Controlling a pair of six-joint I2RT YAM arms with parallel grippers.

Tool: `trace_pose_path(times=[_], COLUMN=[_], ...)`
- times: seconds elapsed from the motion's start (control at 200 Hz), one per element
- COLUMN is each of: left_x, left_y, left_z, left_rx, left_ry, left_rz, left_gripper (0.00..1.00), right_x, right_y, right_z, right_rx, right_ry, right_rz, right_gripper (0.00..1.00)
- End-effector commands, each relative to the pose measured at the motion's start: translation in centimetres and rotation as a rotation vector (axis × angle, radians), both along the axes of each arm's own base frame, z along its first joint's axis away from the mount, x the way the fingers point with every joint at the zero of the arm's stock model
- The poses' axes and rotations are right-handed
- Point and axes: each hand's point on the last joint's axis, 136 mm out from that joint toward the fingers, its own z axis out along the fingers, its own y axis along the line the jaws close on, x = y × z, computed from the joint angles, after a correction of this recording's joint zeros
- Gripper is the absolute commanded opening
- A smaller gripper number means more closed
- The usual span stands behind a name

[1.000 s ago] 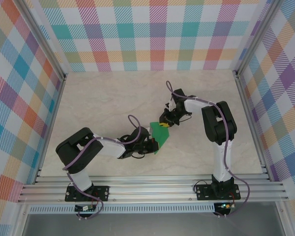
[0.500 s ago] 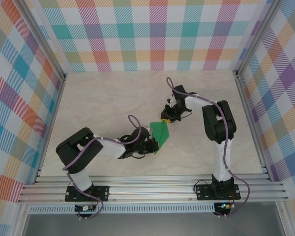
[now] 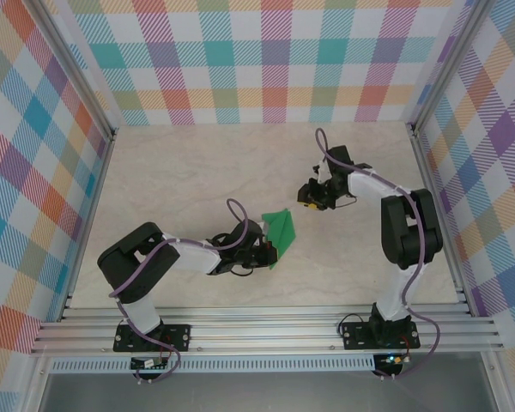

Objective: Fold a paper plane with a square sheet of paper (pick it up from the middle)
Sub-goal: Fourth fold the wing at the center of the table.

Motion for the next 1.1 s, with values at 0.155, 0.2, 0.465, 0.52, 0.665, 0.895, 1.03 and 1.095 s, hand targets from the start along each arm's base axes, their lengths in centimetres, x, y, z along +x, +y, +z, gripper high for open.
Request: trace_pose_path(times=[0.155,0.2,0.465,0.52,0.665,0.895,1.03,1.095], left_x=[-3.4,-3.4,-3.4,-3.4,-3.3,-3.5,-3.4,-3.4], left_y=[1.7,1.6,1.6,1.5,1.5,1.5,1.4,1.3], left_z=[-2.5,-2.3,-2.5,-2.5,-2.3,-2.4,-2.3,-2.3], left_rx=[0.165,0.163,0.158,0.157,0.152,0.152,0.149,0.144], left_ry=[0.115,0.112,0.115,0.115,0.112,0.117,0.117,0.118], left_rz=[-0.086,-0.088,-0.084,-0.085,-0.084,-0.087,-0.089,-0.089], left_gripper=[0.01,0.01,0.02,0.02,0.02,0.02,0.02,0.02], right_x=[-5.3,-5.9,-7.3,-7.4,-7.8,-8.5,-8.7,-8.9], right_y=[1.5,1.9,3.0,3.1,2.9,3.4,4.2,4.7], right_z=[-1.0,-1.0,-2.5,-2.5,-3.5,-3.9,-3.8,-3.6], right_rx=[0.122,0.148,0.161,0.163,0.147,0.156,0.177,0.193], right_ry=[0.094,0.108,0.158,0.156,0.184,0.203,0.211,0.211], right_rz=[0.065,0.077,0.102,0.098,0.091,0.107,0.124,0.137], right_gripper=[0.44,0.44,0.47,0.47,0.47,0.47,0.47,0.47])
